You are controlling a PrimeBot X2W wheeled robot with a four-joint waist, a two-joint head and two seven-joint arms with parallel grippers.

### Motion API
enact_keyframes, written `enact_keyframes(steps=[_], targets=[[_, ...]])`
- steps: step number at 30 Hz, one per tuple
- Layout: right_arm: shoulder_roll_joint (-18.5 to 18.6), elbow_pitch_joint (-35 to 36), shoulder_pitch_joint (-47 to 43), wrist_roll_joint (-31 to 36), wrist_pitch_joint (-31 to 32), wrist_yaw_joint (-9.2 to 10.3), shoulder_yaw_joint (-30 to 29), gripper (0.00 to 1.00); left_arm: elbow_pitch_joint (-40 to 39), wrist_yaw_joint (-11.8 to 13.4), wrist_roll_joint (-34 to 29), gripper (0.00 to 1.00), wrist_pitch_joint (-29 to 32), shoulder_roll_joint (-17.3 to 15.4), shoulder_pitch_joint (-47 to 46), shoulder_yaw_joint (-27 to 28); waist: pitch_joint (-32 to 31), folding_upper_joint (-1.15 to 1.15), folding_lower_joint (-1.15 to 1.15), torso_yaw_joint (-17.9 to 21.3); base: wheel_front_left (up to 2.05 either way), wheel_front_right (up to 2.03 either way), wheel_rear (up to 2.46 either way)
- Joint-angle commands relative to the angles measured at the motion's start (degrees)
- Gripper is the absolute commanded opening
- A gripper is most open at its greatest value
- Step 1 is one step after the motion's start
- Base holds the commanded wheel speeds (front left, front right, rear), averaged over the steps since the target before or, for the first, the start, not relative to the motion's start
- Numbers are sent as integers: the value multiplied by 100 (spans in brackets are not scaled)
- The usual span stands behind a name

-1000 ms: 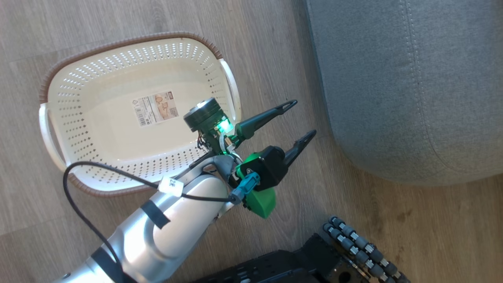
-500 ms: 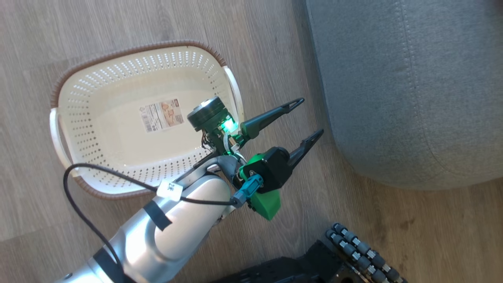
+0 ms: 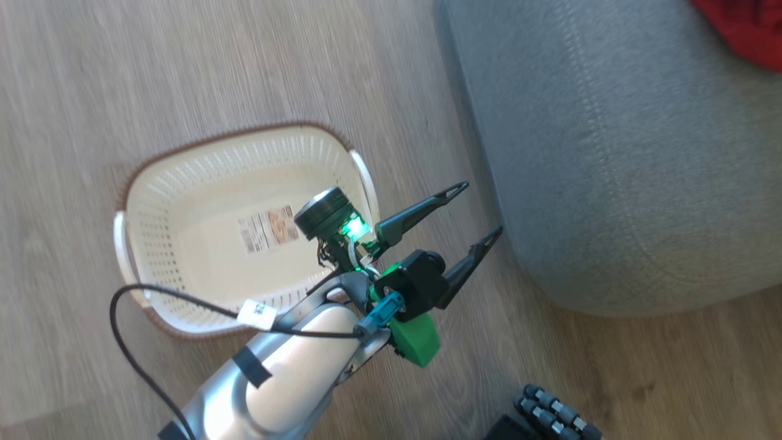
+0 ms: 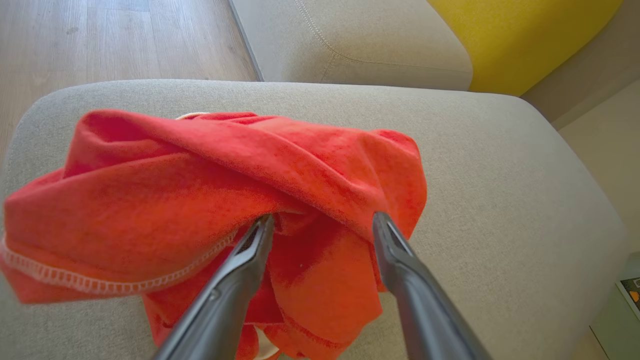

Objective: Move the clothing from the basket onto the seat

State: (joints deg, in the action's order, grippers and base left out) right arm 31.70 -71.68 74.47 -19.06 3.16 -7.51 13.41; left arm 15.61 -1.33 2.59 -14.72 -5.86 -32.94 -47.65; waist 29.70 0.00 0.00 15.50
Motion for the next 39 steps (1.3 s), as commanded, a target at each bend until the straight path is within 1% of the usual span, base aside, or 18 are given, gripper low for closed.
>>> enact_keyframes(steps=[1,6,10,11,14,16,19,22,24,28,30,32,34,36,39], targets=[[219,210,-116,-74,36,2,112,100,-236,25,28,100,-28,65,52,214,-288,0,0,17,0,0,0],[304,541,-271,-384,139,2,549,100,-312,54,62,100,-28,135,274,463,-733,0,0,14,0,0,0],[397,851,-392,-716,23,2,784,100,-404,79,108,100,-28,195,475,690,-1059,0,0,-35,0,0,0],[425,946,-426,-787,-80,2,833,100,-424,79,119,100,-28,207,530,745,-1133,0,0,-58,0,0,0],[434,1297,-553,-1187,-640,2,790,100,-477,79,119,100,-28,238,684,887,-1329,0,0,-166,0,0,0],[410,1586,-723,-1443,-1045,2,811,100,-517,131,143,100,-28,254,796,1037,-1460,0,0,-240,0,0,0],[445,2003,-1031,-1619,-1517,2,985,100,-603,182,206,100,-28,274,996,1254,-1669,0,0,-366,0,0,0],[496,2410,-1328,-1723,-1724,2,1104,100,-683,194,252,100,-28,286,1192,1460,-1858,0,0,-508,0,0,0],[494,2529,-1424,-1779,-1758,2,1090,100,-719,198,289,100,-28,289,1255,1547,-1916,0,0,-563,0,0,0],[458,3073,-1853,-1821,-1809,2,952,100,-875,228,441,100,-28,295,1465,1883,-2135,0,0,-842,0,0,0],[379,3473,-2125,-1794,-1812,2,699,100,-951,302,518,100,-28,296,1554,2050,-2216,0,0,-994,0,0,0],[253,3869,-2488,-1730,-1813,2,408,100,-969,433,521,100,-28,297,1624,2236,-2279,0,0,-1155,0,0,0],[126,4236,-2904,-1539,-1814,2,188,100,-898,670,536,100,-28,297,1699,2461,-2336,0,0,-1324,0,0,0],[-102,4539,-3310,-1403,-1814,2,-34,100,-845,905,580,100,-28,297,1770,2704,-2388,0,0,-1457,0,0,0],[-402,4774,-3859,-1242,-1815,2,-200,100,-850,1116,642,100,-28,297,1895,3008,-2464,0,0,-1642,0,0,0]])
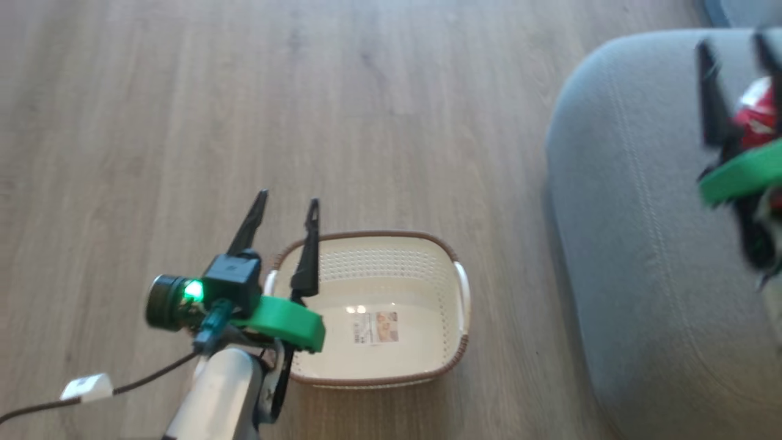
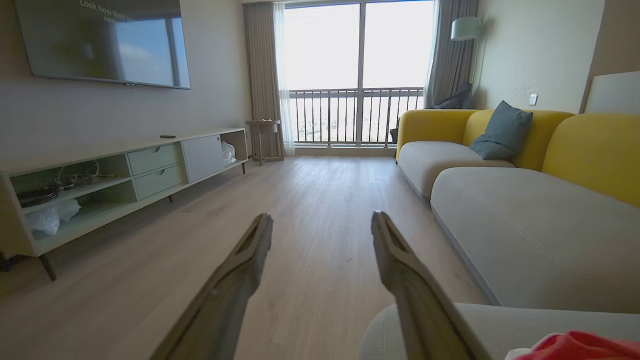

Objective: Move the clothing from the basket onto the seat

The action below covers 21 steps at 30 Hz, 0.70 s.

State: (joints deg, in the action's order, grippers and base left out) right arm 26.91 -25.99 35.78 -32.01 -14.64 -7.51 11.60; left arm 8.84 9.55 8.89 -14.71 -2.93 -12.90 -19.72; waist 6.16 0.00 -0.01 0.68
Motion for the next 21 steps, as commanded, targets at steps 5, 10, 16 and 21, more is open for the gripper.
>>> enact_keyframes(steps=[5,10,16,21], targets=[[-411,639,-721,353,-35,2,-339,100,-227,225,-25,100,-29,4,107,554,-228,0,1,-444,0,0,0],[-1042,941,-1636,723,-35,2,-677,100,-231,282,-10,100,-29,5,476,720,-530,0,1,-634,0,0,0],[-1597,1131,-2426,1191,-35,2,-1027,100,-164,134,-97,100,-29,5,765,674,-623,0,1,-644,0,0,0],[-1823,1176,-2852,1388,-36,2,-1132,100,-121,124,-298,100,-29,5,878,550,-618,0,1,-546,0,0,0]])
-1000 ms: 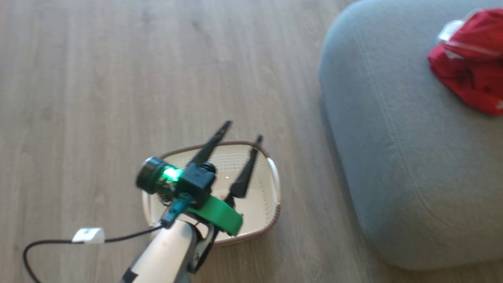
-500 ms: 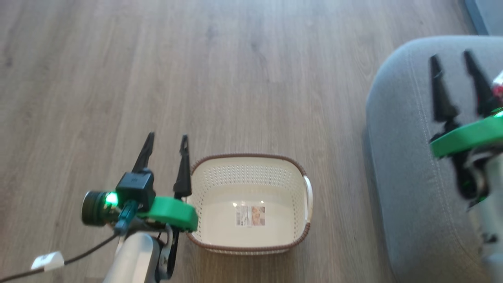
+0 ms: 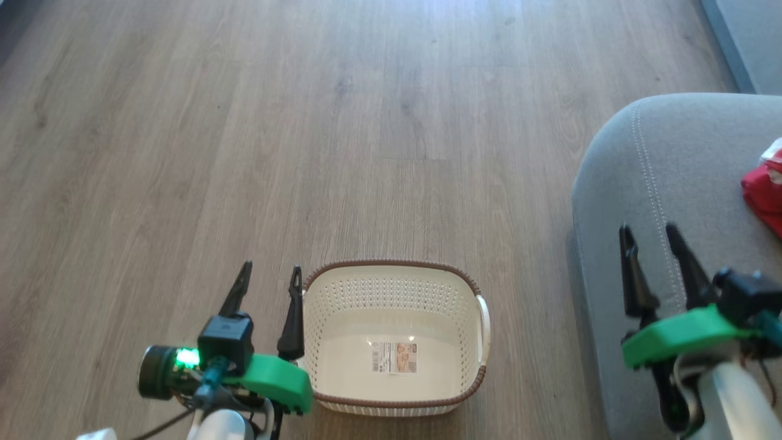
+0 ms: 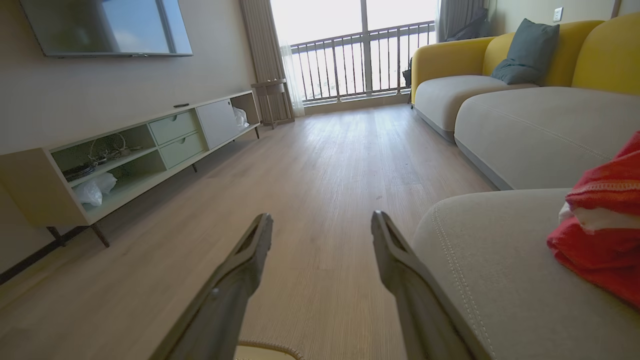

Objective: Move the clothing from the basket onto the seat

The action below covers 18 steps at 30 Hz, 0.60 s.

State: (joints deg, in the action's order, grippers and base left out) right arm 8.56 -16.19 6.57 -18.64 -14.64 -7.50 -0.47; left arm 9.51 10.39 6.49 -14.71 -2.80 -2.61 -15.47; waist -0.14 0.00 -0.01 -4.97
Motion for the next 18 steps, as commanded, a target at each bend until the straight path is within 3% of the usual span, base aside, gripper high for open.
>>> enact_keyframes(steps=[1,18], targets=[[18,199,2,163,-36,1,75,100,-188,45,-93,100,-29,-8,-127,96,19,0,1,34,0,0,0],[-218,133,-276,564,-36,1,-33,100,-108,50,-155,100,-29,-8,-6,-151,59,0,1,146,0,0,0]])
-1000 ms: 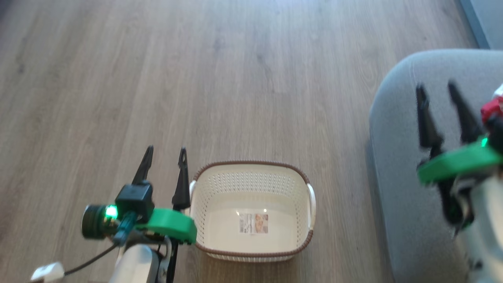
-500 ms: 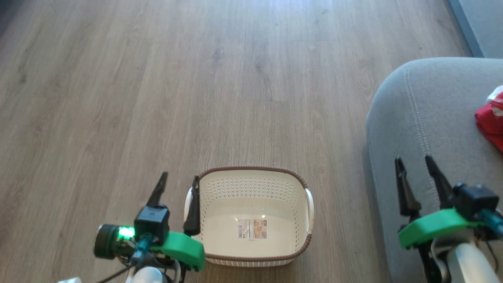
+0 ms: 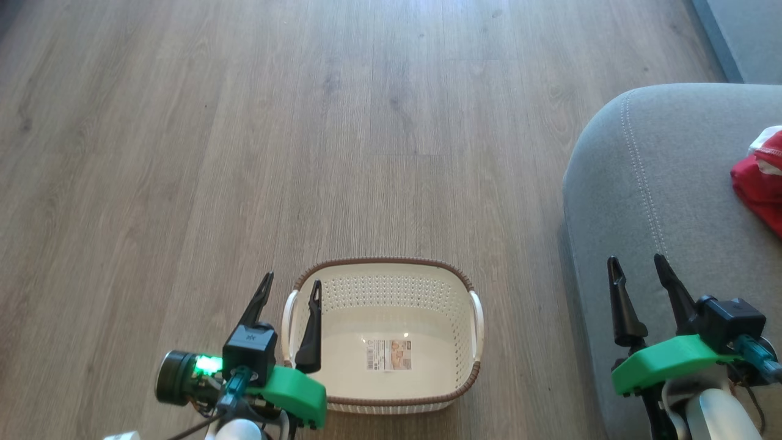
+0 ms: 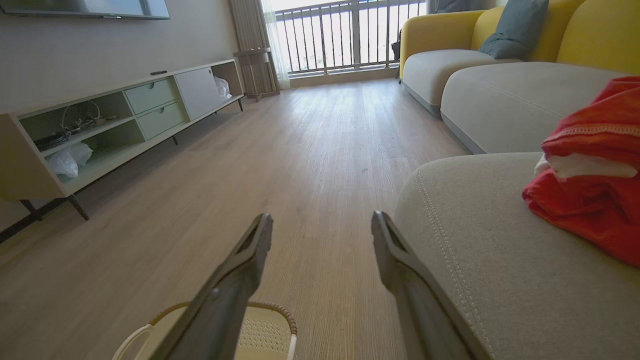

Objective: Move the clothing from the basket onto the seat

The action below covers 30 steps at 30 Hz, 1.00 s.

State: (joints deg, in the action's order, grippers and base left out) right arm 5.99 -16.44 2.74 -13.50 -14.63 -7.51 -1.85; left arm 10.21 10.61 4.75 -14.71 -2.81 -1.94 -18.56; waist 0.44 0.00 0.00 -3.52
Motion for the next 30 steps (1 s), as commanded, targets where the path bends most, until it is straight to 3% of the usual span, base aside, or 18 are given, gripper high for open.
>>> enact_keyframes(steps=[1,8,16,30], targets=[[34,156,114,52,-37,2,109,100,-131,33,-18,100,-29,-7,-69,155,2,0,0,3,0,0,0],[22,182,156,73,-37,2,86,100,-244,84,-16,100,-29,-7,-59,166,39,0,0,-12,0,0,0],[39,174,168,43,-37,2,105,100,-558,-108,70,100,-29,-7,2,207,51,0,0,-34,0,0,0],[45,103,197,-46,-37,2,145,100,-442,-518,577,100,-29,-7,61,463,45,0,0,-9,0,0,0]])
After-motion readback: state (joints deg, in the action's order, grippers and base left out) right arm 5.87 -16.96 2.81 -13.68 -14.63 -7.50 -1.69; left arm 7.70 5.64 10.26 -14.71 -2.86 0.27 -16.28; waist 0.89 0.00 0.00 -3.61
